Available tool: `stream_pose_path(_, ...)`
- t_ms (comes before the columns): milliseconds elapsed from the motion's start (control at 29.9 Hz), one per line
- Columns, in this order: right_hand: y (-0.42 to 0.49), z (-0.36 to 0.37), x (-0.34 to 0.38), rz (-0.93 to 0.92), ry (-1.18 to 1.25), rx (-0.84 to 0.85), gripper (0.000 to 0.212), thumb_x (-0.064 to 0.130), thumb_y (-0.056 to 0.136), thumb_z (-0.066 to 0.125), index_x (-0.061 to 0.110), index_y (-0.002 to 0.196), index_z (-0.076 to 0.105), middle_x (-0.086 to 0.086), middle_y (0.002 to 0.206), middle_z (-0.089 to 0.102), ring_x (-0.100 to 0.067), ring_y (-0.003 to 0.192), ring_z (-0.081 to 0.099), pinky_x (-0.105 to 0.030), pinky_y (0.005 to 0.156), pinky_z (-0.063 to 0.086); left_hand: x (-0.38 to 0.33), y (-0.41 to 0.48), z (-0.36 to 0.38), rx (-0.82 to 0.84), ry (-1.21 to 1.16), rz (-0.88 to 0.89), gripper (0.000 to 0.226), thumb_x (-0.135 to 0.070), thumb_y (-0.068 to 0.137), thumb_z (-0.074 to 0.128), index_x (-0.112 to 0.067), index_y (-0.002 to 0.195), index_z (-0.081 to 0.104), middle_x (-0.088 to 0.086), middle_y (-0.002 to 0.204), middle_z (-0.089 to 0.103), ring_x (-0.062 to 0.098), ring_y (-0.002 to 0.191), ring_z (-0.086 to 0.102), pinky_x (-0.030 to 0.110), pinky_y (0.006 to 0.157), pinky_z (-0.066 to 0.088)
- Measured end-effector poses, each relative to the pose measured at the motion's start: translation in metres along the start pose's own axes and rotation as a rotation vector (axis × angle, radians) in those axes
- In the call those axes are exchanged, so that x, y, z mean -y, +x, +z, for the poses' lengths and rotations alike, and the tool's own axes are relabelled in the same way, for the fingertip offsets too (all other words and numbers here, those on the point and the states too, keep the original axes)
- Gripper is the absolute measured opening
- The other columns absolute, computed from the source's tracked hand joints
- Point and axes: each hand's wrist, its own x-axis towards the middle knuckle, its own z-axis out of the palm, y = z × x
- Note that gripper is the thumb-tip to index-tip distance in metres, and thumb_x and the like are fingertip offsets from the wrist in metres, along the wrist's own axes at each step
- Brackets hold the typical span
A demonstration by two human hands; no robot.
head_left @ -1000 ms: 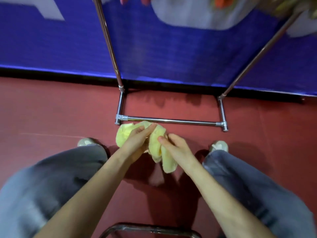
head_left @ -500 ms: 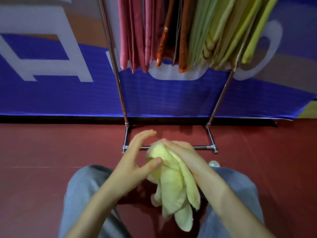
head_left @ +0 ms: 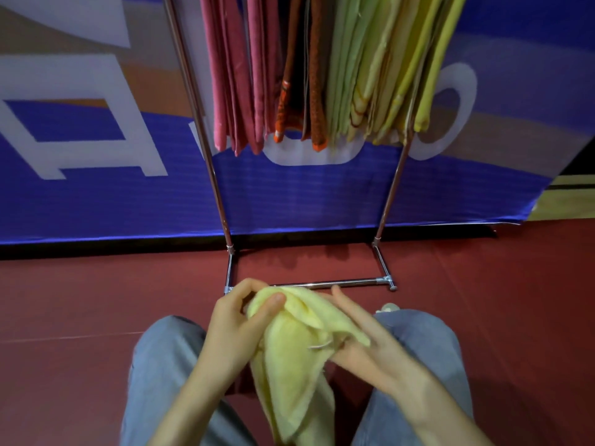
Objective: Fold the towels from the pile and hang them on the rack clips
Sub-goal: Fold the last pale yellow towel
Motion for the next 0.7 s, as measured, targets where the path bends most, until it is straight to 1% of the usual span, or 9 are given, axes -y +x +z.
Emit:
stream_pose_path(67, -0.012, -0.005, -0.004, -0.083, 0.03, 0.078, 0.074, 0.054, 0.068, 0.068, 0.012, 0.126, 0.052, -0.008, 0.125, 0.061, -0.02, 0.116, 0.057, -0.029, 0.09, 0.051, 0.001, -0.002, -0.001, -0.013, -0.008, -0.044, 0.014, -0.028, 0.067, 0.068, -0.016, 0.063, 0.06, -0.014, 0.059, 0.064, -0.004, 0.054, 0.052, 0.007, 0.054, 0.039)
stream_pose_path(134, -0.017, -0.004, -0.009, -0.154, -0.058, 0.076, 0.079, 0.056, 0.064, 0.071, 0.015, 0.128, 0.05, -0.01, 0.131, 0.057, -0.022, 0.122, 0.053, -0.032, 0.098, 0.047, 0.003, -0.003, -0.001, -0.003, -0.013, -0.088, 0.015, -0.017, 0.074, 0.072, -0.01, 0.065, 0.062, -0.011, 0.058, 0.064, -0.002, 0.054, 0.052, 0.009, 0.053, 0.04)
stream_pose_path(201, -0.017, 0.001, -0.013, -0.215, -0.16, -0.022, 0.062, 0.055, 0.059, 0.075, 0.021, 0.11, 0.064, -0.004, 0.115, 0.067, -0.015, 0.109, 0.061, -0.023, 0.091, 0.049, 0.002, -0.006, 0.002, 0.02, -0.036, -0.124, 0.017, -0.017, 0.075, 0.071, -0.007, 0.064, 0.061, -0.01, 0.055, 0.062, -0.001, 0.052, 0.05, 0.009, 0.051, 0.039)
stream_pose_path(268, -0.014, 0.004, -0.014, -0.275, -0.246, -0.147, 0.037, 0.051, 0.062, 0.075, 0.021, 0.084, 0.071, 0.004, 0.085, 0.072, -0.008, 0.082, 0.065, -0.012, 0.071, 0.049, 0.001, -0.009, 0.005, 0.082, -0.093, -0.144, 0.016, -0.025, 0.068, 0.065, -0.01, 0.062, 0.061, -0.009, 0.053, 0.062, -0.003, 0.051, 0.05, 0.009, 0.05, 0.039)
stream_pose_path(335, -0.01, 0.011, -0.011, -0.311, -0.302, -0.23, 0.028, 0.043, 0.073, 0.065, 0.016, 0.069, 0.065, 0.002, 0.066, 0.062, -0.008, 0.064, 0.054, -0.012, 0.056, 0.043, 0.0, -0.012, 0.006, 0.176, -0.139, -0.158, 0.014, -0.026, 0.067, 0.06, -0.012, 0.065, 0.062, -0.01, 0.056, 0.065, -0.005, 0.053, 0.053, 0.009, 0.052, 0.041)
stream_pose_path(402, -0.008, 0.014, -0.007, -0.338, -0.326, -0.285, 0.027, 0.039, 0.069, 0.058, 0.013, 0.062, 0.057, 0.005, 0.054, 0.053, -0.005, 0.052, 0.046, -0.013, 0.048, 0.037, 0.0, -0.014, 0.005, 0.237, -0.2, -0.136, 0.019, -0.032, 0.068, 0.06, -0.013, 0.072, 0.062, -0.01, 0.063, 0.068, -0.005, 0.059, 0.056, 0.008, 0.057, 0.043)
stream_pose_path(502, -0.006, 0.015, -0.003, -0.342, -0.328, -0.278, 0.023, 0.035, 0.067, 0.059, 0.011, 0.065, 0.059, 0.005, 0.053, 0.058, -0.005, 0.05, 0.052, -0.016, 0.048, 0.042, -0.003, -0.015, 0.002, 0.281, -0.263, -0.041, 0.044, -0.051, 0.06, 0.065, -0.014, 0.085, 0.062, -0.014, 0.077, 0.07, -0.006, 0.072, 0.061, 0.007, 0.067, 0.046)
stream_pose_path(569, -0.003, 0.016, -0.002, -0.322, -0.373, -0.264, 0.02, 0.034, 0.07, 0.061, 0.014, 0.066, 0.063, 0.003, 0.057, 0.062, -0.008, 0.054, 0.056, -0.018, 0.052, 0.045, -0.006, -0.015, 0.003, 0.278, -0.276, 0.007, 0.056, -0.061, 0.055, 0.068, -0.016, 0.088, 0.062, -0.016, 0.081, 0.069, -0.008, 0.074, 0.061, 0.006, 0.066, 0.045)
stream_pose_path(703, 0.001, 0.015, -0.008, -0.257, -0.415, -0.296, 0.027, 0.037, 0.072, 0.061, 0.011, 0.068, 0.063, -0.005, 0.064, 0.06, -0.015, 0.063, 0.054, -0.024, 0.057, 0.042, -0.005, -0.016, 0.004, 0.276, -0.188, 0.024, 0.028, -0.041, 0.059, 0.067, -0.037, 0.086, 0.065, -0.018, 0.082, 0.068, -0.003, 0.074, 0.06, 0.012, 0.067, 0.048)
